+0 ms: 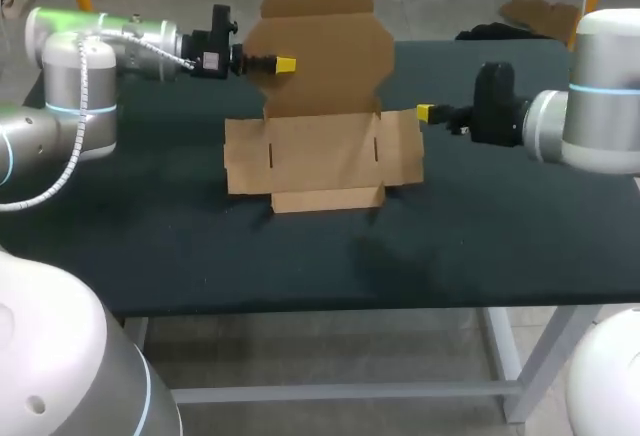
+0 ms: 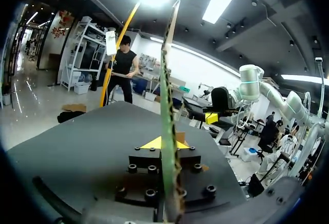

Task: Assemble the packaging by folding the flat box into shape, placing the metal phone stand inside, and closing the box properly

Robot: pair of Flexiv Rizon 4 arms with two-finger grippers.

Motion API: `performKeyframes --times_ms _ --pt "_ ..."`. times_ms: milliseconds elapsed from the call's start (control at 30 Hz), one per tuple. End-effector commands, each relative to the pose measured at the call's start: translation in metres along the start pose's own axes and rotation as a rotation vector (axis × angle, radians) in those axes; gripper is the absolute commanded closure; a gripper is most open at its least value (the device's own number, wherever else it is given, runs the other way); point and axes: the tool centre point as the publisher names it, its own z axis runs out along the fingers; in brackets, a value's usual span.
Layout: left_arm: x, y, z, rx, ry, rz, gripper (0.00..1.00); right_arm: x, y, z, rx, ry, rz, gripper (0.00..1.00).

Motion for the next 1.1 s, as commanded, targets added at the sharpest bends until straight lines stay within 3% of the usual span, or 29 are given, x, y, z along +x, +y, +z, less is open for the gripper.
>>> performKeyframes --times_ms 33,333,667,1100 --pt "0.001 0.0 0.0 0.0 -0.001 0.0 1.0 0.002 0.0 0.001 -0.002 -0.011 0.0 1.0" --pt "0.006 -0.013 -0.003 0.021 -0.028 0.033 1.0 0.016 -0.009 -0.009 -0.054 0.048 -0.123 1.0" --pt "0.033 -0.024 -0.002 0.01 -0.033 0.081 1.0 0.04 -0.038 -0.041 -0.092 0.063 -0.208 1.0" --pt "0.073 -0.041 0.003 -0.023 -0.056 0.138 1.0 0.059 -0.068 -0.051 -0.085 0.052 -0.278 1.0"
